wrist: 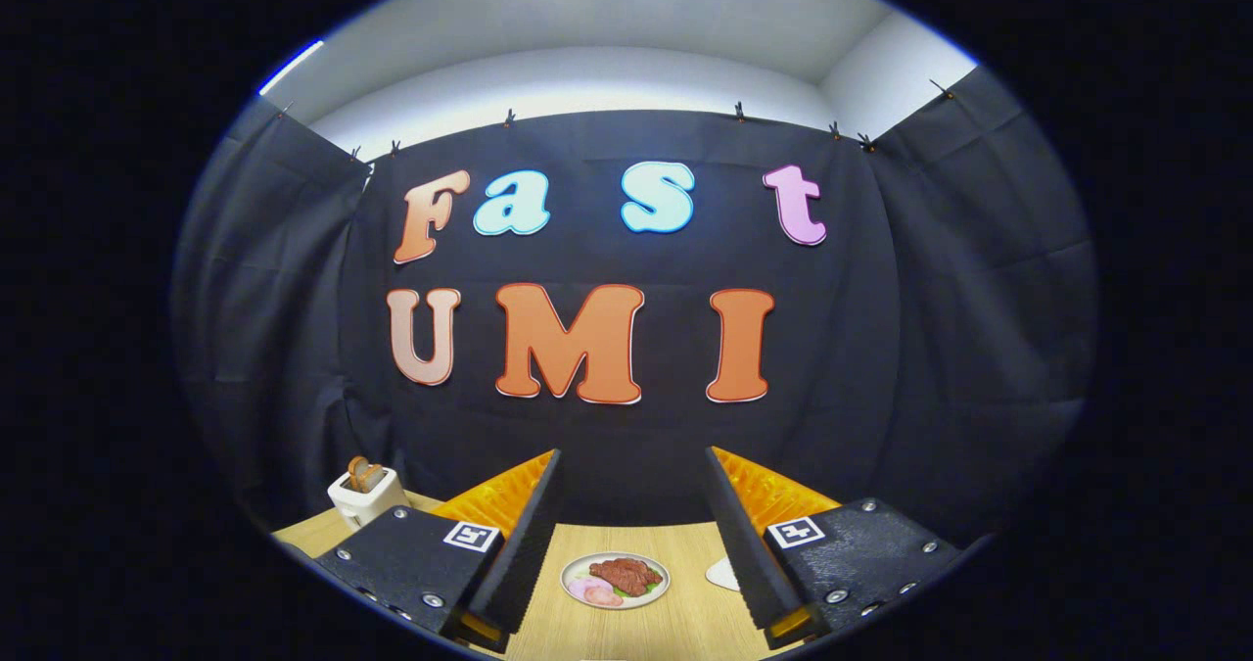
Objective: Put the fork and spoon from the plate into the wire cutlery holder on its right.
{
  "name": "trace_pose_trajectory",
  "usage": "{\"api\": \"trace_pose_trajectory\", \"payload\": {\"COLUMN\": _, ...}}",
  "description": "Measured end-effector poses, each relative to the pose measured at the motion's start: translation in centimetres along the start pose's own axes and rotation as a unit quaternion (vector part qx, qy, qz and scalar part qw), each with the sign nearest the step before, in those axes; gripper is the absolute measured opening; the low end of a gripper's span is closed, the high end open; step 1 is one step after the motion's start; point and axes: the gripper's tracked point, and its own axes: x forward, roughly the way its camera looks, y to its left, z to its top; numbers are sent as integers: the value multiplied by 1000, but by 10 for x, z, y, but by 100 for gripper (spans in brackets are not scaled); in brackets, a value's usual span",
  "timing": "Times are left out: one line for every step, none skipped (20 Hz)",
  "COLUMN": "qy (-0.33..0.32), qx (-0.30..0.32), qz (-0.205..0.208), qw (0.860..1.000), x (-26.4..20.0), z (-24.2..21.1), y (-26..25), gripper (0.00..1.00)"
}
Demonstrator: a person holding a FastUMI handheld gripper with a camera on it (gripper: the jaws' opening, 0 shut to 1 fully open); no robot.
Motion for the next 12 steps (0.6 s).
{"api": "trace_pose_trajectory", "payload": {"qy": -6, "qx": 2, "qz": 3, "qw": 1000, "x": 0, "z": 3, "y": 3, "gripper": 86}}
{"api": "trace_pose_trajectory", "payload": {"qy": -12, "qx": 4, "qz": 5, "qw": 1000, "x": 0, "z": 5, "y": 6, "gripper": 87}}
{"api": "trace_pose_trajectory", "payload": {"qy": -17, "qx": 6, "qz": 9, "qw": 1000, "x": -1, "z": 7, "y": 9, "gripper": 88}}
{"api": "trace_pose_trajectory", "payload": {"qy": -22, "qx": 7, "qz": 9, "qw": 1000, "x": -1, "z": 9, "y": 10, "gripper": 88}}
{"api": "trace_pose_trajectory", "payload": {"qy": -27, "qx": 6, "qz": 11, "qw": 1000, "x": -1, "z": 10, "y": 12, "gripper": 88}}
{"api": "trace_pose_trajectory", "payload": {"qy": -30, "qx": 4, "qz": 12, "qw": 999, "x": -1, "z": 11, "y": 15, "gripper": 89}}
{"api": "trace_pose_trajectory", "payload": {"qy": -32, "qx": 4, "qz": 11, "qw": 999, "x": -2, "z": 12, "y": 17, "gripper": 90}}
{"api": "trace_pose_trajectory", "payload": {"qy": -34, "qx": 3, "qz": 13, "qw": 999, "x": -1, "z": 12, "y": 21, "gripper": 90}}
{"api": "trace_pose_trajectory", "payload": {"qy": -35, "qx": 3, "qz": 12, "qw": 999, "x": -1, "z": 12, "y": 25, "gripper": 90}}
{"api": "trace_pose_trajectory", "payload": {"qy": -35, "qx": 3, "qz": 11, "qw": 999, "x": -2, "z": 11, "y": 26, "gripper": 91}}
{"api": "trace_pose_trajectory", "payload": {"qy": -38, "qx": 4, "qz": 13, "qw": 999, "x": -2, "z": 12, "y": 30, "gripper": 92}}
{"api": "trace_pose_trajectory", "payload": {"qy": -39, "qx": 6, "qz": 13, "qw": 999, "x": -4, "z": 14, "y": 35, "gripper": 92}}
